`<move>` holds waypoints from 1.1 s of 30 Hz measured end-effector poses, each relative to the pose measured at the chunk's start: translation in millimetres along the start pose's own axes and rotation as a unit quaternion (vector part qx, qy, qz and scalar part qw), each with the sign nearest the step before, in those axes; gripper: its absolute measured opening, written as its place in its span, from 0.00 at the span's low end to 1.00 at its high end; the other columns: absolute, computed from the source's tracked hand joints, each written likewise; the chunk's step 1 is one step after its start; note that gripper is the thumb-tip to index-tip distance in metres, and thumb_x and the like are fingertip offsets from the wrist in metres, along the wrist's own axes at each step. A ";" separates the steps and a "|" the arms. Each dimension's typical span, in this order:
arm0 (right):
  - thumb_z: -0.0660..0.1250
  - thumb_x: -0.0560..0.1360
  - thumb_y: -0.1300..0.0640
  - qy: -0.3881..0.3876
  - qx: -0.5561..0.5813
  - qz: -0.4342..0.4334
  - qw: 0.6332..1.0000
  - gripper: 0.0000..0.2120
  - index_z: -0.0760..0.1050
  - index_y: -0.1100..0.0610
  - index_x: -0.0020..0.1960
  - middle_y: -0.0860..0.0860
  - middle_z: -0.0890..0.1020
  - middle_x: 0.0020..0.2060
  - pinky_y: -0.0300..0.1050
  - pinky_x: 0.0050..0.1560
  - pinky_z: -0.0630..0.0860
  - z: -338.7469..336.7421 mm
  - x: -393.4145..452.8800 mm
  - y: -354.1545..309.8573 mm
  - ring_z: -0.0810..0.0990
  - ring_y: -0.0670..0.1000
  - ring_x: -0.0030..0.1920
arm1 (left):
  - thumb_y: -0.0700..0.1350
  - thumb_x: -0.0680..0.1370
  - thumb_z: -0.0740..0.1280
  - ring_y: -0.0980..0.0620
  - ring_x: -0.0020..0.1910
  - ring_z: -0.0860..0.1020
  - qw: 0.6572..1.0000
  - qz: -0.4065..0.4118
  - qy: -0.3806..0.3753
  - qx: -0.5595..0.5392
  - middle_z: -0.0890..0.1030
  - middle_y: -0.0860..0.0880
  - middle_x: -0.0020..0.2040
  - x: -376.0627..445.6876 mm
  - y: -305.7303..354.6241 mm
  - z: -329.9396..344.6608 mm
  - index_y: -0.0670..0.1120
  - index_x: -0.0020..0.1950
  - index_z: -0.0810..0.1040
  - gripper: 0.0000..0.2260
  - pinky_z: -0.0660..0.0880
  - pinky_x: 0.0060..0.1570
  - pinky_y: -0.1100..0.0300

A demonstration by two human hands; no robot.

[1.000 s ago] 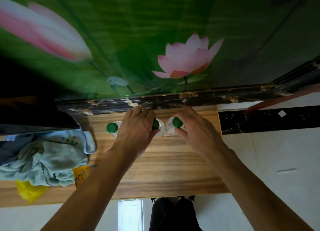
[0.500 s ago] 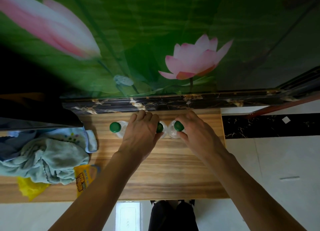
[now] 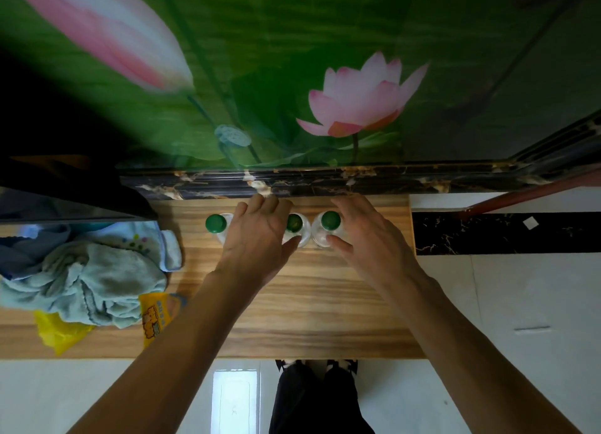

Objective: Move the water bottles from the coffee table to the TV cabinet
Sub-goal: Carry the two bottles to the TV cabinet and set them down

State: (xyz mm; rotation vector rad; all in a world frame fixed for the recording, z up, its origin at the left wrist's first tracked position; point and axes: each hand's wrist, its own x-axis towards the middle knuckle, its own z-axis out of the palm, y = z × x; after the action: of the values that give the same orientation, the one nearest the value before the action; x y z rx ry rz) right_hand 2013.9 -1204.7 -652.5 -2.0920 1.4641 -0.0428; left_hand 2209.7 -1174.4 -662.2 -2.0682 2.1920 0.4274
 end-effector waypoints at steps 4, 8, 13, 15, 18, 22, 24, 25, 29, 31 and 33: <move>0.68 0.80 0.48 0.032 0.008 -0.014 0.999 0.29 0.62 0.53 0.77 0.51 0.71 0.71 0.50 0.59 0.76 -17.3 -18.3 -3.4 0.75 0.53 0.68 | 0.56 0.77 0.70 0.41 0.57 0.77 0.995 -0.003 0.088 -0.042 0.81 0.46 0.60 -22.4 1.6 -9.9 0.46 0.71 0.75 0.25 0.72 0.55 0.48; 0.65 0.82 0.45 0.038 0.015 -0.038 0.998 0.34 0.56 0.53 0.81 0.50 0.62 0.79 0.42 0.72 0.65 -47.1 -43.8 -15.9 0.63 0.50 0.78 | 0.59 0.79 0.64 0.44 0.58 0.75 0.984 -0.003 0.152 -0.089 0.79 0.47 0.61 -52.1 9.8 -35.7 0.46 0.74 0.73 0.27 0.74 0.56 0.48; 0.65 0.80 0.42 0.066 -0.019 -0.085 0.994 0.37 0.55 0.53 0.82 0.49 0.58 0.82 0.43 0.79 0.54 -99.9 -89.8 -43.7 0.53 0.48 0.82 | 0.58 0.81 0.65 0.45 0.63 0.74 0.970 -0.006 0.196 -0.145 0.76 0.50 0.66 -100.0 27.8 -87.6 0.48 0.79 0.67 0.29 0.73 0.63 0.49; 0.64 0.80 0.40 0.061 -0.033 -0.102 0.992 0.37 0.54 0.52 0.82 0.48 0.56 0.82 0.43 0.80 0.49 -123.5 -109.2 -57.5 0.48 0.46 0.82 | 0.58 0.81 0.65 0.45 0.65 0.75 0.963 -0.012 0.217 -0.160 0.76 0.50 0.68 -123.1 37.7 -112.2 0.47 0.79 0.66 0.29 0.72 0.66 0.50; 0.66 0.78 0.38 0.093 -0.046 -0.128 0.986 0.37 0.58 0.52 0.81 0.49 0.56 0.82 0.48 0.81 0.48 -164.1 -137.0 -85.5 0.47 0.48 0.83 | 0.56 0.82 0.67 0.45 0.67 0.75 0.949 -0.042 0.245 -0.196 0.76 0.48 0.69 -162.4 54.8 -152.8 0.45 0.79 0.67 0.28 0.71 0.67 0.50; 0.68 0.76 0.37 0.135 -0.020 -0.152 0.979 0.40 0.60 0.53 0.80 0.48 0.56 0.82 0.58 0.80 0.55 -211.7 -177.0 -130.8 0.48 0.48 0.83 | 0.53 0.81 0.69 0.44 0.70 0.75 0.927 -0.103 0.282 -0.227 0.76 0.46 0.71 -226.9 69.6 -204.5 0.42 0.78 0.70 0.28 0.70 0.72 0.50; 0.69 0.75 0.36 0.151 -0.012 -0.183 0.971 0.41 0.59 0.53 0.81 0.47 0.56 0.82 0.57 0.80 0.55 -228.6 -193.4 -152.4 0.48 0.48 0.83 | 0.53 0.81 0.69 0.44 0.72 0.74 0.910 -0.135 0.316 -0.233 0.76 0.46 0.72 -260.0 66.4 -225.6 0.41 0.77 0.70 0.28 0.70 0.72 0.45; 0.70 0.75 0.36 0.154 -0.004 -0.204 0.967 0.42 0.59 0.53 0.81 0.47 0.57 0.82 0.58 0.80 0.56 -235.4 -200.2 -165.3 0.49 0.48 0.83 | 0.53 0.81 0.69 0.43 0.72 0.74 0.899 -0.149 0.339 -0.232 0.75 0.46 0.73 -277.1 61.5 -235.2 0.41 0.77 0.70 0.28 0.70 0.72 0.44; 0.67 0.76 0.34 0.139 0.006 -0.278 0.950 0.42 0.59 0.55 0.81 0.50 0.59 0.82 0.61 0.78 0.59 -254.6 -224.4 -226.7 0.51 0.50 0.83 | 0.53 0.80 0.70 0.42 0.76 0.71 0.867 -0.213 0.397 -0.212 0.74 0.44 0.75 -345.7 35.6 -266.8 0.41 0.78 0.69 0.30 0.69 0.72 0.42; 0.65 0.76 0.33 0.120 0.014 -0.330 0.936 0.42 0.59 0.55 0.81 0.49 0.59 0.82 0.62 0.77 0.60 -258.6 -234.4 -260.4 0.51 0.50 0.83 | 0.54 0.80 0.70 0.44 0.78 0.69 0.850 -0.241 0.425 -0.199 0.73 0.46 0.77 -381.1 24.7 -276.7 0.42 0.80 0.68 0.31 0.68 0.74 0.43; 0.65 0.77 0.33 0.114 0.020 -0.391 0.913 0.41 0.61 0.56 0.80 0.50 0.59 0.82 0.63 0.76 0.61 -258.9 -241.8 -296.5 0.53 0.51 0.82 | 0.56 0.80 0.70 0.44 0.79 0.68 0.830 -0.267 0.456 -0.177 0.72 0.47 0.78 -415.9 13.4 -285.1 0.43 0.80 0.67 0.32 0.67 0.75 0.44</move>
State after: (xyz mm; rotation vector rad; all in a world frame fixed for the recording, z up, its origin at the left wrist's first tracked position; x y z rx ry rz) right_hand 2081.4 -1039.2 -226.4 -2.5638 0.6307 -0.6336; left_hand 2261.5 -849.9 -279.4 -3.4779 1.7344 -0.3292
